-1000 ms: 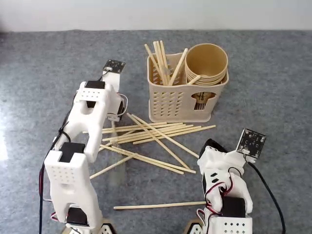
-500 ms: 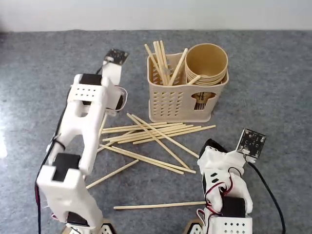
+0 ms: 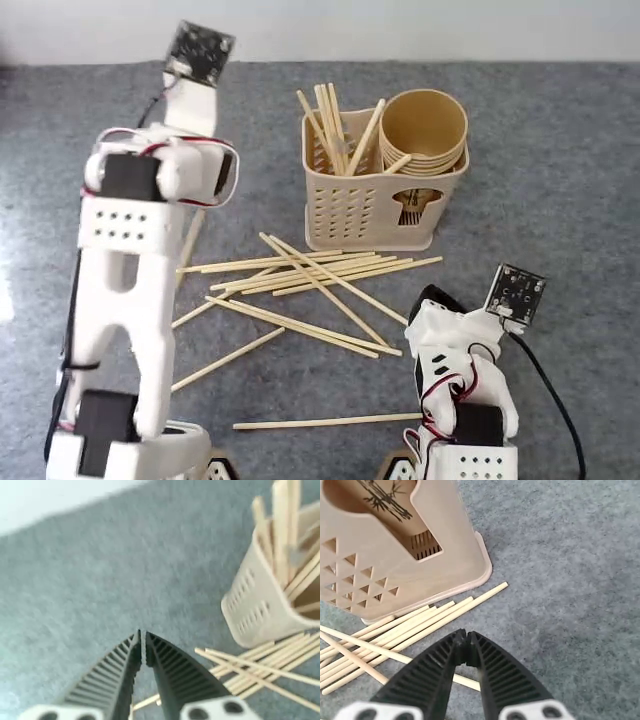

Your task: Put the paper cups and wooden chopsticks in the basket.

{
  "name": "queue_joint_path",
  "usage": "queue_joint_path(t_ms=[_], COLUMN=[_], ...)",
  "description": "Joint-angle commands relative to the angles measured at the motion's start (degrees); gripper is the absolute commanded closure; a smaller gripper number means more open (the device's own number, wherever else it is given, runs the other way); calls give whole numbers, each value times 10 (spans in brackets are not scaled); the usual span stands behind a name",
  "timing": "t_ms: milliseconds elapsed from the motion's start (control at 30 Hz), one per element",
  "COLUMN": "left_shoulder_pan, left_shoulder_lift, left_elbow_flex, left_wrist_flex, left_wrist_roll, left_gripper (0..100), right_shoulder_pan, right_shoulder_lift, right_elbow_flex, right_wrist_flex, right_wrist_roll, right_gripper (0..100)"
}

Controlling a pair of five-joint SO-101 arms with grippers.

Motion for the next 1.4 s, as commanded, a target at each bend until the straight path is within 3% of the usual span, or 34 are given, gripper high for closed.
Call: queue_joint_path(t_ms=[0, 200, 433, 833, 1367], left_shoulder_pan=[4, 3, -15, 29, 127], left_shoulder_lift=[-43, 17, 133, 254, 302], left_elbow_flex=[-37, -30, -2, 7, 75], left_wrist_flex=[1, 86, 110, 109, 79], left_wrist_roll=[-2, -39, -117, -365, -407], left_gripper=[987, 969, 804, 775, 797], right_shoulder_pan=[2, 0, 1, 2, 2], right_shoulder_lift=[-11, -10, -10, -10, -10], right_elbow_flex=[10, 10, 10, 10, 10], right_wrist_flex=[4, 16, 17, 16, 16], right_wrist_roll=[-5, -4, -4, -4, -4], right_gripper=[991, 991, 991, 991, 991])
